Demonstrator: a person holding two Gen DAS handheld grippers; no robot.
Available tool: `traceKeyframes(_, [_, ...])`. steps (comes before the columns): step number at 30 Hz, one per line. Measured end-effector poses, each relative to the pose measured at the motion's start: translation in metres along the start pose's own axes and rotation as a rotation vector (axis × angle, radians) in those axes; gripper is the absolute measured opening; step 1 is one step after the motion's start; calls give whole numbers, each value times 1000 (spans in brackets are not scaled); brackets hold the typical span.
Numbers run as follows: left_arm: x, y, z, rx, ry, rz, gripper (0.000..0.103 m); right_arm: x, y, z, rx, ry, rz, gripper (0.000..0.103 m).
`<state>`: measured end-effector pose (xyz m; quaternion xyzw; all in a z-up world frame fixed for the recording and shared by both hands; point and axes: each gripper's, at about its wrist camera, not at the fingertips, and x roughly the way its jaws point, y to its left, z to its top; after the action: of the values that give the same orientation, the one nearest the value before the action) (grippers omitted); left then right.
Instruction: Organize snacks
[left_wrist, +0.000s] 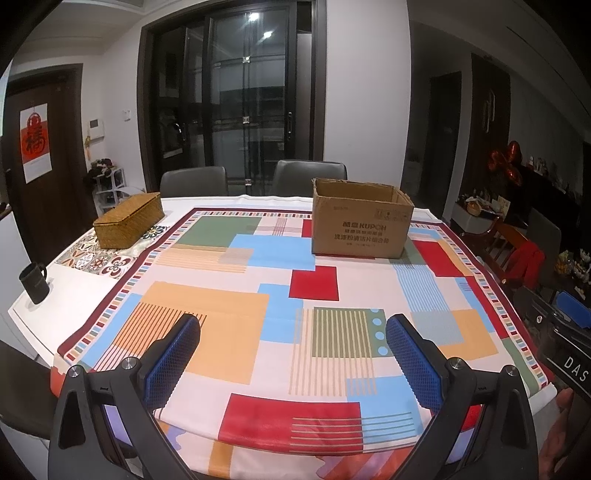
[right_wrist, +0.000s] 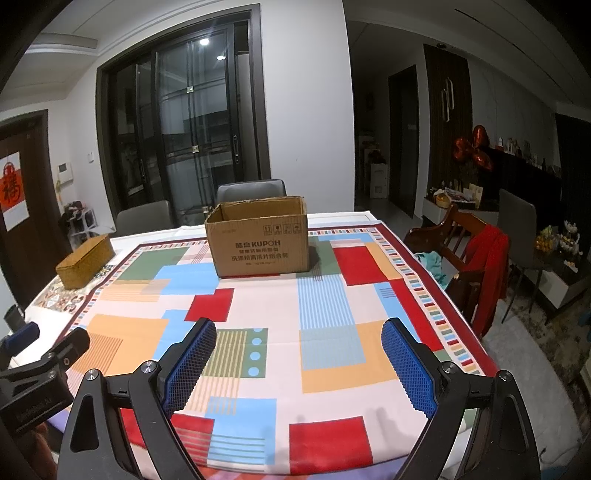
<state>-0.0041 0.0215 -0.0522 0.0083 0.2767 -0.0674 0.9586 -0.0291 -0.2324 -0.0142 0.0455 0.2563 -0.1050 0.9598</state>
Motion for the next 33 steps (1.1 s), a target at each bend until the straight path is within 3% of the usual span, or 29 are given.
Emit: traceKeyframes(33, [0, -2, -4, 2, 10, -11, 102, 1, -2, 0, 7, 9, 4, 92])
